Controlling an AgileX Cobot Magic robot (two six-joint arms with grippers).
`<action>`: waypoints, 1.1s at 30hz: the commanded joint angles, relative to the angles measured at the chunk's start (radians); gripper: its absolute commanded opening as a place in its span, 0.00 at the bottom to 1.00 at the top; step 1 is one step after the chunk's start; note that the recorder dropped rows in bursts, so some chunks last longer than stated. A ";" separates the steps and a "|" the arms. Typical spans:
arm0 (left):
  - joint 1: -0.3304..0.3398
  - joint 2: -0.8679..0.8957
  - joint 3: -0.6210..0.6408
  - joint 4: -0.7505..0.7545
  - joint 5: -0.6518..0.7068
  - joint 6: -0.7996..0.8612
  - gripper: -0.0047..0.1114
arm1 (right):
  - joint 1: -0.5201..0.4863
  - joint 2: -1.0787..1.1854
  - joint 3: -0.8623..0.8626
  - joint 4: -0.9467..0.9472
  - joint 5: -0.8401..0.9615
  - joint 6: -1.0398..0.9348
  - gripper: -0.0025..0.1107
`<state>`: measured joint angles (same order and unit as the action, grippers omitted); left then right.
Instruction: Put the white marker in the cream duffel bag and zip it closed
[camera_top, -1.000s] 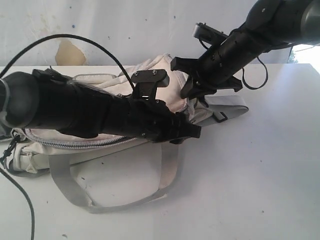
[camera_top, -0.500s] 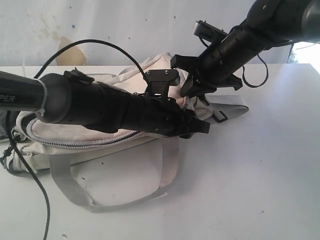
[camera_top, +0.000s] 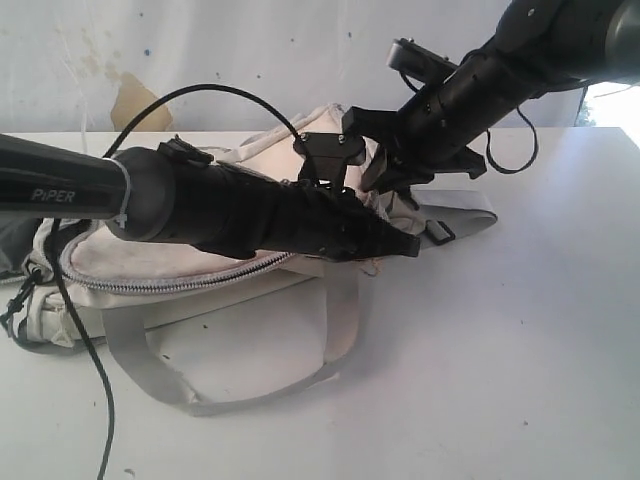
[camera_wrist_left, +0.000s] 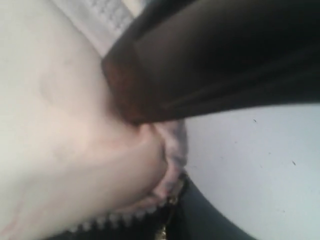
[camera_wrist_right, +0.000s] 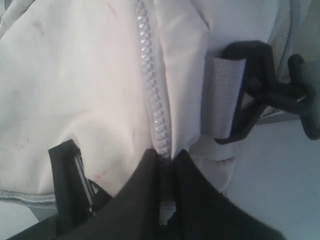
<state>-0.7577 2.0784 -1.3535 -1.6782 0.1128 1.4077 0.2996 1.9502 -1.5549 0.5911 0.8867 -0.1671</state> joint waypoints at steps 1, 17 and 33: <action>-0.003 -0.024 -0.007 0.074 0.125 0.005 0.04 | -0.003 -0.014 -0.002 -0.055 0.028 -0.012 0.02; 0.050 -0.152 0.015 0.641 0.499 -0.541 0.04 | -0.003 -0.014 -0.002 -0.159 -0.013 0.017 0.02; 0.147 -0.225 0.015 1.004 0.908 -0.845 0.04 | -0.003 -0.014 -0.002 -0.271 -0.035 0.067 0.02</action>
<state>-0.6114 1.8741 -1.3383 -0.6984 0.9090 0.5737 0.3099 1.9362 -1.5602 0.3662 0.9185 -0.0962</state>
